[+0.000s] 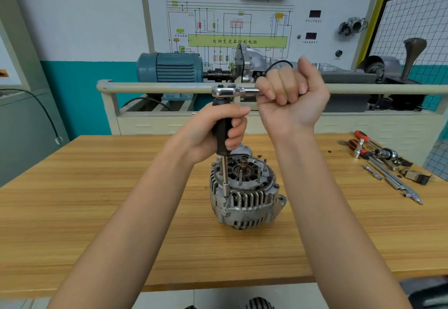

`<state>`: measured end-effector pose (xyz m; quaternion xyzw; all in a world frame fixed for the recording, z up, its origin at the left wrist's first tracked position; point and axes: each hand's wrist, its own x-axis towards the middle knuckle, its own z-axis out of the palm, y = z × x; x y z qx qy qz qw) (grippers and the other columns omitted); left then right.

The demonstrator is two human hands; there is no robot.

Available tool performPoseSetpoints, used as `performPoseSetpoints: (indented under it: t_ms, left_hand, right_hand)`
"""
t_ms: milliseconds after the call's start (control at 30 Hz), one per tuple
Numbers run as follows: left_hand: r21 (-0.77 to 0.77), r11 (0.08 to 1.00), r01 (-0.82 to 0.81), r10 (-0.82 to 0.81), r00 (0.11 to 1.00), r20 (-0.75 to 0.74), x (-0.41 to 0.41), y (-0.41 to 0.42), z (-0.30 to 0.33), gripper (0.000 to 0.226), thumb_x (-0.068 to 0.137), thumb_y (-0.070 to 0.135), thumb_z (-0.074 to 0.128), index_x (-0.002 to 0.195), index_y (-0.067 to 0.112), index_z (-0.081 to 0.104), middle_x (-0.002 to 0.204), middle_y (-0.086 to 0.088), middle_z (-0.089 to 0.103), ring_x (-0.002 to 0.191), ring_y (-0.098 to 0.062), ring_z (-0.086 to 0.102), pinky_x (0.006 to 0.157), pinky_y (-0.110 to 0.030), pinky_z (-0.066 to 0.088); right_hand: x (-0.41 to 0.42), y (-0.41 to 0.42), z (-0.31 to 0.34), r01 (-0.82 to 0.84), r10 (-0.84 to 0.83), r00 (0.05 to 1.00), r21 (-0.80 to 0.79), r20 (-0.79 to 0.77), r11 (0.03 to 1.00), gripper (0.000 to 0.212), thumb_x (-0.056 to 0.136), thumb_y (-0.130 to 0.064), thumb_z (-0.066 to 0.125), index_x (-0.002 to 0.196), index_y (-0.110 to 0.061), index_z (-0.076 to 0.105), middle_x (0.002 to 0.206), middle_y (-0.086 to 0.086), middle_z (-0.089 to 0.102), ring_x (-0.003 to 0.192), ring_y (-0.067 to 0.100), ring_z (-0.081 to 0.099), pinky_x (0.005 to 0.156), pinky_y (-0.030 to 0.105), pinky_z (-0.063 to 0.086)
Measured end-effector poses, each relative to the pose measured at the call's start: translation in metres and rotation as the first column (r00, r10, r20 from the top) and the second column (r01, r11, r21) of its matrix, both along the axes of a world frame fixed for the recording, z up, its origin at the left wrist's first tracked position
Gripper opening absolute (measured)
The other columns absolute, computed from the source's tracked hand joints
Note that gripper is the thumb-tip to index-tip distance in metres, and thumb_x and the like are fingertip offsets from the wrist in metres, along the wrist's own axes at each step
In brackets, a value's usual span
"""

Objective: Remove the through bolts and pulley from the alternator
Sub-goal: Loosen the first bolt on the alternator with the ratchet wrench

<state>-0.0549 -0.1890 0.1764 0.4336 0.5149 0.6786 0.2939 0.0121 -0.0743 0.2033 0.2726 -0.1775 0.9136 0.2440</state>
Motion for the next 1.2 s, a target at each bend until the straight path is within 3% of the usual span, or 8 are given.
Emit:
performPoseSetpoints:
  t_ms: [100,233,400,633,733,867,1000,1200]
  left_hand:
    - [-0.003,0.998,0.059,-0.059,0.998,0.022,0.004,0.004,0.000,0.034,0.074,0.019,0.061,0.044,0.017,0.045,0.037,0.004,0.033,0.031,-0.007,0.028,0.034,-0.015,0.025]
    - [0.018,0.999,-0.028,0.027,0.999,0.041,0.007,0.010,-0.003,0.043,0.078,0.016,0.051,0.037,0.020,0.036,0.032,0.007,0.024,0.026,-0.004,0.018,0.032,-0.012,0.014]
    - [0.073,0.937,-0.340,0.338,0.940,0.040,0.015,0.014,-0.005,0.055,0.089,0.004,0.048,0.039,0.023,0.034,0.035,0.007,0.023,0.029,-0.007,0.015,0.034,-0.011,0.015]
    - [0.106,0.757,-0.645,0.646,0.763,0.031,0.025,0.028,-0.007,0.040,0.082,0.000,0.052,0.051,0.018,0.034,0.039,0.007,0.028,0.035,-0.009,0.019,0.036,-0.015,0.017]
    - [0.075,0.816,-0.573,0.575,0.818,-0.001,0.023,0.022,-0.006,0.038,0.081,-0.001,0.055,0.053,0.018,0.038,0.041,0.005,0.030,0.036,-0.011,0.021,0.037,-0.017,0.020]
    - [0.082,0.899,-0.430,0.436,0.896,-0.085,0.013,0.007,0.000,0.039,0.078,0.000,0.062,0.048,0.017,0.045,0.044,0.000,0.039,0.041,-0.017,0.035,0.042,-0.022,0.032]
    - [0.082,0.980,-0.179,0.186,0.979,-0.080,0.010,0.004,0.001,0.035,0.074,0.009,0.059,0.045,0.019,0.044,0.042,0.000,0.039,0.035,-0.015,0.036,0.041,-0.017,0.033]
    - [0.059,0.968,-0.245,0.245,0.969,0.007,0.013,0.012,-0.002,0.053,0.088,0.007,0.052,0.041,0.022,0.031,0.034,0.007,0.022,0.028,-0.006,0.015,0.034,-0.011,0.016]
  right_hand:
    - [-0.010,0.013,-0.001,-0.227,0.237,0.971,-0.179,0.034,0.957,0.049,0.084,-0.014,0.043,0.037,-0.015,0.031,0.031,-0.003,0.023,0.026,0.012,0.024,0.034,0.021,0.024]
    - [-0.006,0.011,-0.002,-0.157,0.164,0.986,-0.184,0.026,0.970,0.046,0.081,-0.013,0.043,0.036,-0.015,0.032,0.032,-0.004,0.023,0.027,0.011,0.024,0.034,0.020,0.023]
    - [0.009,-0.011,-0.006,0.173,-0.174,0.983,-0.022,-0.054,0.985,0.051,0.088,-0.012,0.040,0.038,-0.018,0.032,0.034,-0.005,0.023,0.033,0.010,0.020,0.040,0.022,0.024]
    - [0.017,-0.050,-0.021,0.684,-0.615,0.695,0.080,-0.373,0.725,0.043,0.083,0.000,0.047,0.048,-0.019,0.030,0.039,-0.004,0.030,0.038,0.009,0.027,0.046,0.028,0.023]
    - [0.018,-0.036,-0.016,0.586,-0.527,0.785,0.117,-0.325,0.802,0.046,0.085,-0.001,0.041,0.046,-0.017,0.025,0.036,-0.004,0.029,0.036,0.010,0.023,0.045,0.028,0.020]
    - [0.005,-0.005,-0.001,0.131,-0.120,0.989,0.158,-0.082,0.979,0.056,0.093,-0.012,0.036,0.038,-0.018,0.035,0.034,-0.005,0.027,0.033,0.010,0.023,0.041,0.023,0.027]
    - [-0.014,0.014,0.001,-0.238,0.241,0.970,-0.083,0.039,0.968,0.054,0.089,-0.016,0.039,0.036,-0.015,0.031,0.031,-0.003,0.024,0.027,0.012,0.026,0.039,0.020,0.023]
    - [0.002,0.004,-0.005,-0.001,0.000,1.000,-0.082,-0.017,0.997,0.050,0.085,-0.013,0.042,0.036,-0.017,0.033,0.033,-0.004,0.024,0.031,0.011,0.022,0.039,0.021,0.023]
